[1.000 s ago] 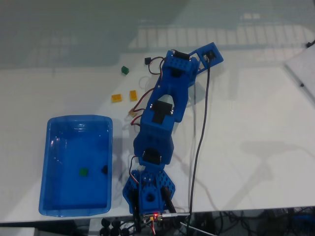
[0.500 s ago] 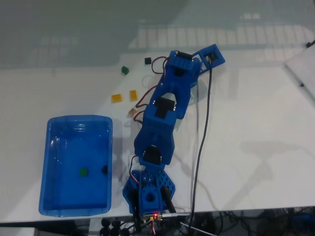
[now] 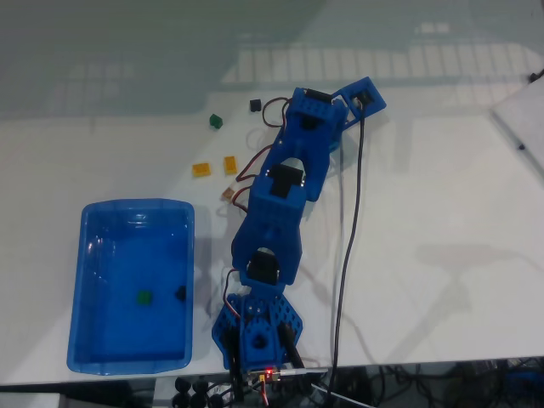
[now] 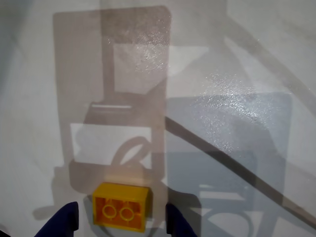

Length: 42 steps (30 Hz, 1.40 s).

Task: Pick up all the lego then put into the bin

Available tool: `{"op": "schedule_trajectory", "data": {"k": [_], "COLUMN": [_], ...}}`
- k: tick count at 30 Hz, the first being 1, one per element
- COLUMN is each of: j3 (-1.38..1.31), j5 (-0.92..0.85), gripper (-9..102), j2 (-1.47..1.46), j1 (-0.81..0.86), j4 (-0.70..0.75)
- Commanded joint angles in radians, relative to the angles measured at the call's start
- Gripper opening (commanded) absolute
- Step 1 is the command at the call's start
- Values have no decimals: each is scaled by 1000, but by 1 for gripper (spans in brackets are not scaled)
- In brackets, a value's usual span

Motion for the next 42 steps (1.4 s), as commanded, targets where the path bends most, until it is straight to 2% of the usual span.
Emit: {"op": "schedule_trajectory", "data": {"k": [1, 17, 21, 32, 37, 42], "j3": [-52, -57, -60, -41, -12, 69], "j5": [-14, -28, -34, -37, -5, 18], "gripper": [22, 13, 5, 0, 0, 0], "j2": [6, -11, -15, 46, 261, 577], "j1": [-18, -23, -26, -43, -137, -364], "j4": [-9, -9, -9, 3, 77, 149]}}
